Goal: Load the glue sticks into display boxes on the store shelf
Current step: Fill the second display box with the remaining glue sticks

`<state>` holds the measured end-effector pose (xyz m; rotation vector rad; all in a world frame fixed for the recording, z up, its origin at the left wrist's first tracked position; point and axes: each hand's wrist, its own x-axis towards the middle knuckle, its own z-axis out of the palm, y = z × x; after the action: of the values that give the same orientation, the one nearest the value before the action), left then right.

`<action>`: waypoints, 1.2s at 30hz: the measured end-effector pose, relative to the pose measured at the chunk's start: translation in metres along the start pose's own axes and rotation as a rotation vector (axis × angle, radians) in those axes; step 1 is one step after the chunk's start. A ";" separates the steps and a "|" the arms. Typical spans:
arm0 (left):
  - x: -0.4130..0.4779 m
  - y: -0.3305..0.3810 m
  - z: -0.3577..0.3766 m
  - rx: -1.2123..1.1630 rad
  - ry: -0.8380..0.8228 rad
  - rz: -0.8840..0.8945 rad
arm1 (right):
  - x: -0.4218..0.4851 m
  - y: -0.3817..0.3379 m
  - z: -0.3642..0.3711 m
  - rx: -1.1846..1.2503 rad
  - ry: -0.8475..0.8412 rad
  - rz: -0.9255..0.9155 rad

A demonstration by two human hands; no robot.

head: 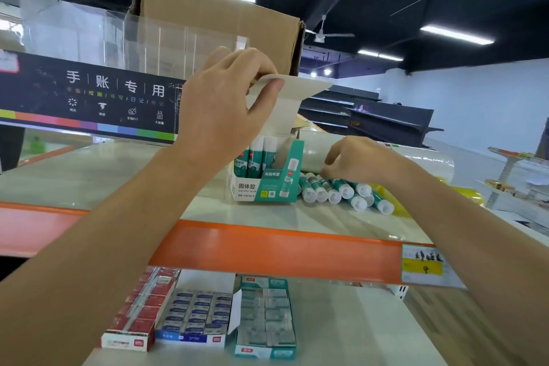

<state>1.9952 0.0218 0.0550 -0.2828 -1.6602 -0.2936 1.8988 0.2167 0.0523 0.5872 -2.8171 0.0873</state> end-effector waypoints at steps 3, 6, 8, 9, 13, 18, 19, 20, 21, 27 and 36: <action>0.000 0.000 0.000 0.007 -0.009 -0.002 | 0.003 -0.004 0.000 -0.064 -0.022 -0.005; 0.000 0.000 -0.001 0.000 -0.003 0.000 | 0.008 -0.009 -0.001 -0.156 -0.088 0.033; 0.000 0.000 -0.001 -0.004 0.003 0.006 | 0.012 -0.011 -0.001 -0.190 -0.109 0.048; 0.000 0.000 0.000 -0.002 0.003 0.007 | 0.013 -0.012 -0.001 -0.197 -0.121 0.057; 0.000 -0.001 0.000 0.003 -0.005 0.010 | 0.019 -0.015 0.003 -0.259 -0.186 0.085; 0.000 -0.001 0.001 0.005 -0.002 0.016 | 0.025 -0.014 0.005 -0.286 -0.190 0.089; 0.000 -0.001 0.001 0.008 0.000 0.018 | 0.025 -0.013 0.005 -0.286 -0.187 0.094; 0.000 -0.001 0.001 0.010 0.004 0.021 | 0.026 -0.013 0.006 -0.282 -0.185 0.097; 0.000 -0.001 0.001 0.008 0.009 0.022 | 0.027 -0.012 0.006 -0.279 -0.182 0.100; 0.001 0.000 0.002 0.002 0.022 0.035 | 0.020 -0.012 0.001 -0.259 -0.148 0.030; 0.000 0.000 0.002 0.014 0.007 0.027 | 0.013 -0.004 -0.010 -0.153 -0.078 0.024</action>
<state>1.9939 0.0226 0.0552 -0.2934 -1.6496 -0.2624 1.8912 0.2093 0.0651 0.5320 -2.8733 -0.1490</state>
